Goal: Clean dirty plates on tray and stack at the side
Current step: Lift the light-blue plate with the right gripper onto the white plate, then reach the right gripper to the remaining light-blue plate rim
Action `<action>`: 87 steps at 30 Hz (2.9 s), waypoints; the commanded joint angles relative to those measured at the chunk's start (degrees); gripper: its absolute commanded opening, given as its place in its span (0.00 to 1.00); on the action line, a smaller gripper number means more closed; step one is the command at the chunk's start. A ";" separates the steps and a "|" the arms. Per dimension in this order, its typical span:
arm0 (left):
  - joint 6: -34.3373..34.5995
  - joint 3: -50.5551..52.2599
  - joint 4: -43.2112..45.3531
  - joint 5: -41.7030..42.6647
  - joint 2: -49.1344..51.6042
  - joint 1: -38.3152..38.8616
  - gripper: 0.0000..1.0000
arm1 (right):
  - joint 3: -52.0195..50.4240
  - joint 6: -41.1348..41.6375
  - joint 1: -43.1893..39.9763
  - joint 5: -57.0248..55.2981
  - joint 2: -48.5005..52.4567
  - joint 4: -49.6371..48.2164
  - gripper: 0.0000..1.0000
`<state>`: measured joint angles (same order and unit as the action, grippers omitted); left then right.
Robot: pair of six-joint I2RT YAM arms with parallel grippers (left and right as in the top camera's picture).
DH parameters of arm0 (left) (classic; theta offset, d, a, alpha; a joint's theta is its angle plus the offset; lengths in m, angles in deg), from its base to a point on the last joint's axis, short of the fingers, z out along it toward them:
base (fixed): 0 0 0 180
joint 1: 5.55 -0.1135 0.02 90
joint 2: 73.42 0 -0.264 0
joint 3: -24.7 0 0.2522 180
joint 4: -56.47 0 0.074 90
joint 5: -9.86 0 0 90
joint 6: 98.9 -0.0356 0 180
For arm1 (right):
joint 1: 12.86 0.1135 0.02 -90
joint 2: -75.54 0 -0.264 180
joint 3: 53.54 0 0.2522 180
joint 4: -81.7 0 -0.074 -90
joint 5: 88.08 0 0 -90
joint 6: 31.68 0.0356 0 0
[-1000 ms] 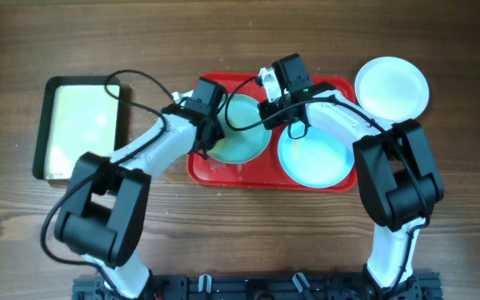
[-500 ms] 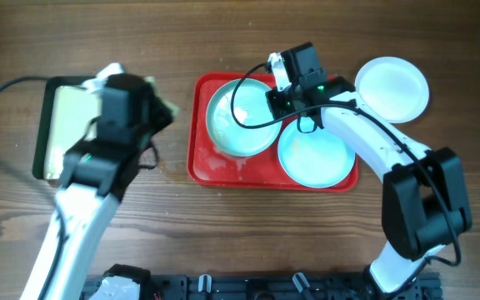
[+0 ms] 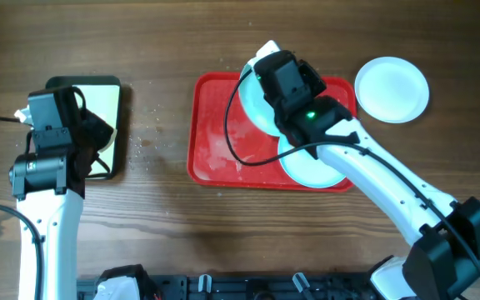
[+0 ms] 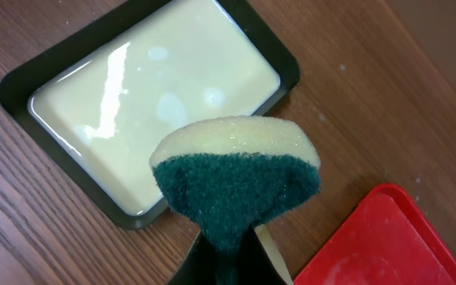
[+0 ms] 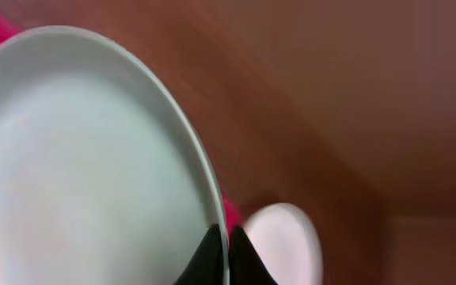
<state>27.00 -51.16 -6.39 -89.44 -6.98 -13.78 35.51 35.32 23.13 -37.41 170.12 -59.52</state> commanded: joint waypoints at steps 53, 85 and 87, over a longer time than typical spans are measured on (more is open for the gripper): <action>-1.16 0.28 -0.26 0.83 0.11 -0.31 0.04 | 0.13 33.09 -57.33 55.76 4.63 4.79 0.66; -1.16 0.28 -0.92 0.98 0.11 -0.31 0.04 | -0.02 22.40 -32.61 43.19 19.65 36.50 0.57; -1.16 0.28 -0.92 0.98 0.11 -0.31 0.04 | -0.02 23.61 -32.61 43.21 19.65 38.56 0.57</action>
<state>26.92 -51.14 -7.44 -88.81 -6.94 -13.78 35.64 56.39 -9.26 7.24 189.23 -22.48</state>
